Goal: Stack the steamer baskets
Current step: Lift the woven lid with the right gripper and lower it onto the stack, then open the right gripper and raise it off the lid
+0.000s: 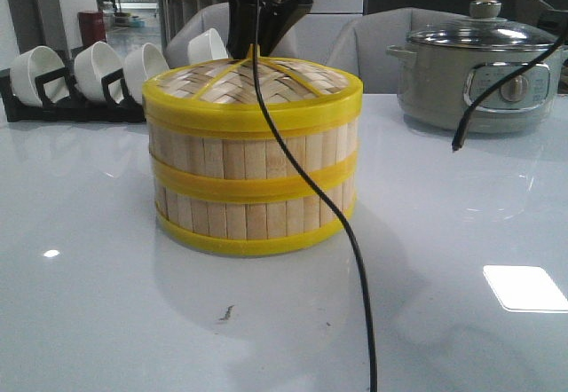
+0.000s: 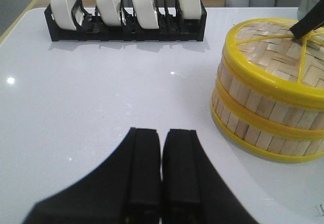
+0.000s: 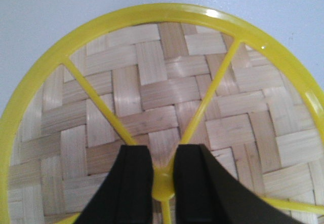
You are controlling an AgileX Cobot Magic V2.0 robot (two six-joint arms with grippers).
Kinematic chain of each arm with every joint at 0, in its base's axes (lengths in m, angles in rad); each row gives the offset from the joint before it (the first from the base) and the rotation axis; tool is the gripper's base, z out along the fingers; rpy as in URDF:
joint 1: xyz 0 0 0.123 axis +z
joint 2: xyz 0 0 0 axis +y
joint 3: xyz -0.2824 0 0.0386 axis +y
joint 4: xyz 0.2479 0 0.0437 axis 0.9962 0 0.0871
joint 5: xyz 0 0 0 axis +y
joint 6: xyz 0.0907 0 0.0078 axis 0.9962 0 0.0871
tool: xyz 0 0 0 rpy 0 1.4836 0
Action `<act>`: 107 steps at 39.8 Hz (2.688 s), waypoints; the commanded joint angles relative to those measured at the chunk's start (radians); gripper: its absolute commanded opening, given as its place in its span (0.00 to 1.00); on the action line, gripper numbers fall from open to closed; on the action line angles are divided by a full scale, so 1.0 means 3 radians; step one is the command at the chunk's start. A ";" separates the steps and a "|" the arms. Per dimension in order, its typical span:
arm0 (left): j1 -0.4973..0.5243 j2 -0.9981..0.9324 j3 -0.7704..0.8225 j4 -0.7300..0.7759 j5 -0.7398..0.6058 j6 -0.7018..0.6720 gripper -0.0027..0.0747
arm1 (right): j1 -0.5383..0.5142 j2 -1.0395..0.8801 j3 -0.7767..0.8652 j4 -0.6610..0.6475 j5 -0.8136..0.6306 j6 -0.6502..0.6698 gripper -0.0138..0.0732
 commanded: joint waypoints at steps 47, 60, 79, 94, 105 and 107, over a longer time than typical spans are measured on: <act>-0.0027 0.0010 -0.0096 -0.0030 -0.0308 0.0009 0.15 | -0.0833 -0.1589 0.1000 -0.0006 -0.0953 -0.0042 0.57; -0.0027 0.0010 -0.0096 -0.0030 -0.0308 0.0009 0.15 | -0.1563 -0.3059 0.3048 -0.0006 -0.2149 -0.0042 0.57; -0.0027 0.0010 -0.0096 -0.0030 -0.0308 0.0009 0.15 | -0.2011 -0.4768 0.5516 -0.0006 -0.3175 -0.0042 0.57; -0.0027 0.0010 -0.0096 -0.0030 -0.0308 0.0009 0.15 | -0.2172 -0.5726 0.6486 -0.0006 -0.3382 -0.0042 0.57; -0.0027 0.0010 -0.0096 -0.0030 -0.0308 0.0009 0.15 | -0.2172 -0.6001 0.6563 -0.0006 -0.3400 -0.0042 0.53; -0.0027 0.0010 -0.0096 -0.0030 -0.0308 0.0009 0.15 | -0.2172 -0.6001 0.6563 -0.0006 -0.3404 -0.0042 0.41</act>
